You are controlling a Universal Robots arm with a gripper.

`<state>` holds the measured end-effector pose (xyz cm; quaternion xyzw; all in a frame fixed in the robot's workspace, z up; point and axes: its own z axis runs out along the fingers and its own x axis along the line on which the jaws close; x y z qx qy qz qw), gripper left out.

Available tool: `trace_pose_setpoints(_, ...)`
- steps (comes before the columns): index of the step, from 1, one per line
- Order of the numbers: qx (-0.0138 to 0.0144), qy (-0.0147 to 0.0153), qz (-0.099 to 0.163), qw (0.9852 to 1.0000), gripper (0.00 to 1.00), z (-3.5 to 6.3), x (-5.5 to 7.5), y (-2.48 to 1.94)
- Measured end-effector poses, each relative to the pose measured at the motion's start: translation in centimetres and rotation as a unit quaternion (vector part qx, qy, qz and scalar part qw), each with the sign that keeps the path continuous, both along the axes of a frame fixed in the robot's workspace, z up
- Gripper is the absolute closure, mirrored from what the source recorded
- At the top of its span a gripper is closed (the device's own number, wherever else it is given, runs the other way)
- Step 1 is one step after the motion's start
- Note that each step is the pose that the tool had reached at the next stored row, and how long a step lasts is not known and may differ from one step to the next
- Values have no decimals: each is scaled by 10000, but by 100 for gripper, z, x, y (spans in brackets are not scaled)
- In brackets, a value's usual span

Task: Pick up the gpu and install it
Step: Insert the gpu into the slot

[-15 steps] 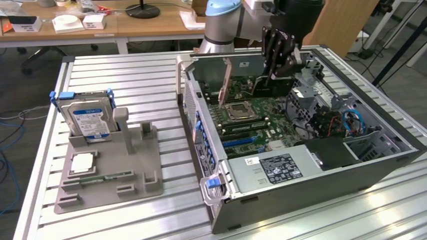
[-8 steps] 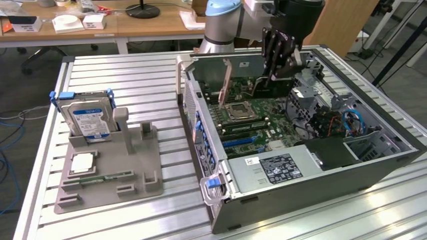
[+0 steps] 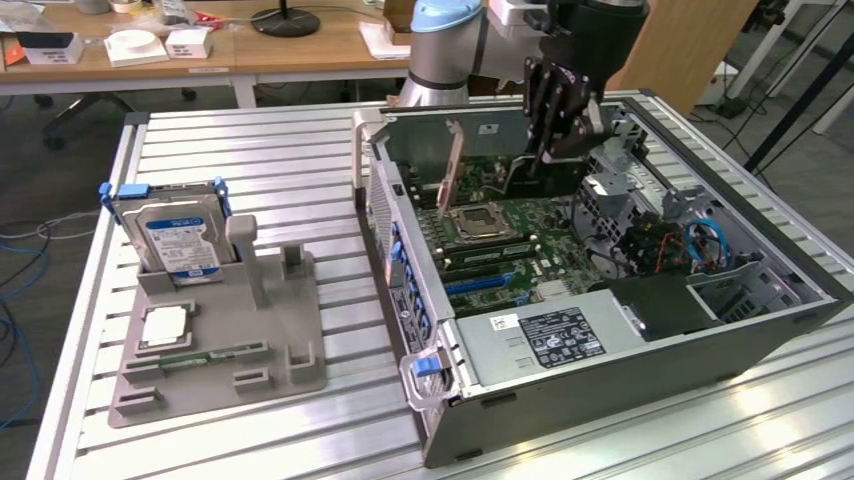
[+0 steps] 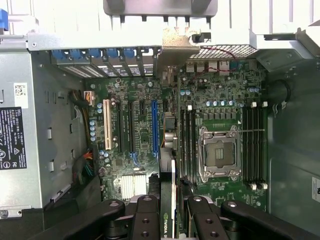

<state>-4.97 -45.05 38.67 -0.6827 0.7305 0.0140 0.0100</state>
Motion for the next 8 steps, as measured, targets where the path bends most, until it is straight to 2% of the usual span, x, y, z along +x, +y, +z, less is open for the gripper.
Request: trace_pose_setpoints(8,0,0,0,10000,74,-35,0,-3)
